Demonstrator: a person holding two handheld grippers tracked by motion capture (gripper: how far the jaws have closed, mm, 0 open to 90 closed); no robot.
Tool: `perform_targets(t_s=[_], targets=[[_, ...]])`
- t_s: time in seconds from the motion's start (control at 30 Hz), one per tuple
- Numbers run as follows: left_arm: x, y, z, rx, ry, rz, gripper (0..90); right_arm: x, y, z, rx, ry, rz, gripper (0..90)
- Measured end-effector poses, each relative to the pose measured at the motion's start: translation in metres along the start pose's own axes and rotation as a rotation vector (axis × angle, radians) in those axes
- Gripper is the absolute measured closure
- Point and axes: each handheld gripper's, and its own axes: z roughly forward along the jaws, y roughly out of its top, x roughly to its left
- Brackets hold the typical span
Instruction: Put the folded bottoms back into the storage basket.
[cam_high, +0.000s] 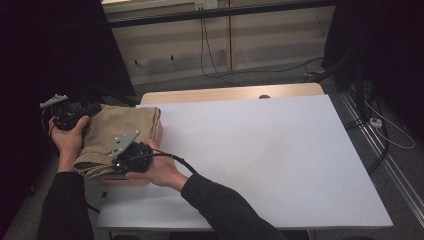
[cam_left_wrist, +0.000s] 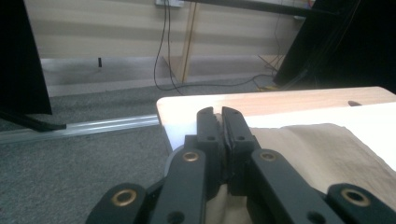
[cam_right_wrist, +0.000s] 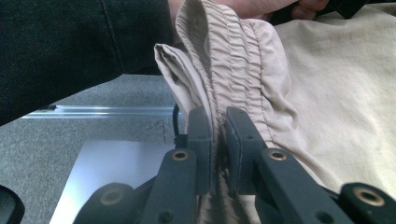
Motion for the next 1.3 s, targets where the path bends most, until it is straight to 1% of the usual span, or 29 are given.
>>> perform_targets(t_s=[0.13, 0.23, 0.27, 0.37, 0.4, 0.5, 0.6, 0.8, 0.87, 0.97, 1.0, 1.03, 1.07, 1.13, 1.17, 1.23, 1.3], targets=[[0.003, -0.003, 0.002, 0.011, 0.006, -0.004, 87.4, 0.000, -0.001, 0.005, 0.002, 0.004, 0.003, 81.1], [0.004, -0.005, 0.004, 0.019, 0.010, 0.007, 87.5, -0.002, -0.003, 0.007, 0.005, 0.002, 0.011, 81.1], [0.005, -0.006, 0.005, 0.017, 0.005, 0.001, 87.4, -0.002, -0.003, 0.008, 0.004, 0.001, 0.014, 81.1], [0.006, -0.008, 0.007, 0.026, 0.002, 0.007, 87.5, -0.003, -0.005, 0.009, 0.007, 0.002, 0.016, 81.1], [0.006, -0.008, 0.008, 0.036, 0.004, 0.014, 87.5, -0.003, -0.005, 0.010, 0.008, 0.002, 0.017, 81.1], [0.007, -0.010, 0.011, 0.039, 0.005, 0.010, 87.4, -0.005, -0.007, 0.012, 0.011, -0.001, 0.026, 81.0], [0.007, -0.010, 0.016, 0.040, 0.001, 0.004, 87.4, -0.006, -0.009, 0.013, 0.017, -0.002, 0.029, 81.0], [0.008, -0.009, 0.019, 0.044, 0.000, 0.009, 87.4, -0.007, -0.010, 0.015, 0.017, -0.007, 0.038, 80.9], [0.008, -0.008, 0.021, 0.051, 0.002, 0.008, 87.4, -0.007, -0.011, 0.017, 0.018, -0.014, 0.038, 80.8], [0.008, -0.008, 0.024, 0.048, 0.000, -0.001, 87.4, -0.005, -0.011, 0.023, 0.029, -0.020, 0.032, 80.7], [0.008, -0.007, 0.025, 0.047, 0.001, 0.001, 87.4, -0.005, -0.012, 0.025, 0.027, -0.021, 0.039, 80.7], [0.007, -0.007, 0.025, 0.056, -0.001, 0.008, 87.4, -0.005, -0.012, 0.026, 0.029, -0.020, 0.043, 80.7], [0.007, -0.007, 0.025, 0.062, 0.001, 0.020, 87.4, -0.005, -0.013, 0.027, 0.032, -0.019, 0.042, 80.7], [0.005, -0.007, 0.026, 0.060, -0.003, 0.018, 87.4, -0.006, -0.015, 0.028, 0.033, -0.012, 0.054, 80.7], [0.005, -0.007, 0.026, 0.060, -0.001, 0.022, 87.4, -0.007, -0.016, 0.028, 0.036, -0.010, 0.054, 80.6], [0.004, -0.009, 0.028, 0.061, -0.003, 0.017, 87.4, -0.007, -0.017, 0.029, 0.039, -0.011, 0.058, 80.6], [0.004, -0.011, 0.030, 0.070, 0.003, 0.023, 87.4, -0.008, -0.018, 0.029, 0.042, -0.007, 0.058, 80.5]])
